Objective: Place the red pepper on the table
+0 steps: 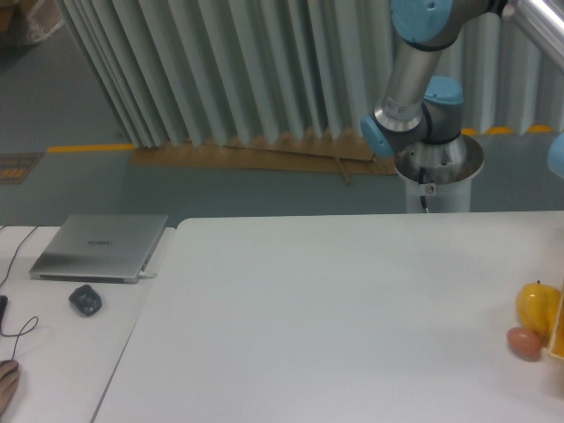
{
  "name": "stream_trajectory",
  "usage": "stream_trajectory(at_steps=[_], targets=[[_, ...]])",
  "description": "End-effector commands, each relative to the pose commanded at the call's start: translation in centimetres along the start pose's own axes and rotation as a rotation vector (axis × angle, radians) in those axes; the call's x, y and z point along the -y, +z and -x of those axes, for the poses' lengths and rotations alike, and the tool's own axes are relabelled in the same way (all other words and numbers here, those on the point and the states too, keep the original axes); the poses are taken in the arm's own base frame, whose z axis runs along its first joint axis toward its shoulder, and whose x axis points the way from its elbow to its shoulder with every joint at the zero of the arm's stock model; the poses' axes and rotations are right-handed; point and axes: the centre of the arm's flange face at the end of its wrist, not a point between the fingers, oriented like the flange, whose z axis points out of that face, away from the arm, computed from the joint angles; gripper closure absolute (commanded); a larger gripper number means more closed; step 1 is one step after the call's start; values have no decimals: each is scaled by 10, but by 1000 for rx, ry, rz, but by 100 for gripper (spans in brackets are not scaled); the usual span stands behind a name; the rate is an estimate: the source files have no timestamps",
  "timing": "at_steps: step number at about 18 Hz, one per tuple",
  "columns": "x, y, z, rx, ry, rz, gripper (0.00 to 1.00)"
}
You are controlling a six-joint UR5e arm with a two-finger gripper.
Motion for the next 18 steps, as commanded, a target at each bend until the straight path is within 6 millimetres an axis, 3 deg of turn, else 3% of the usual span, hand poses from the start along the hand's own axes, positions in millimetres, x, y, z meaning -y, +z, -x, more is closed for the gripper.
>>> stream_trajectory(at_steps=[14,15,18], targets=[[2,11,2,-11,13,6,0],[2,12,1,-14,13,7,6],[3,15,0,-18,20,9,8]])
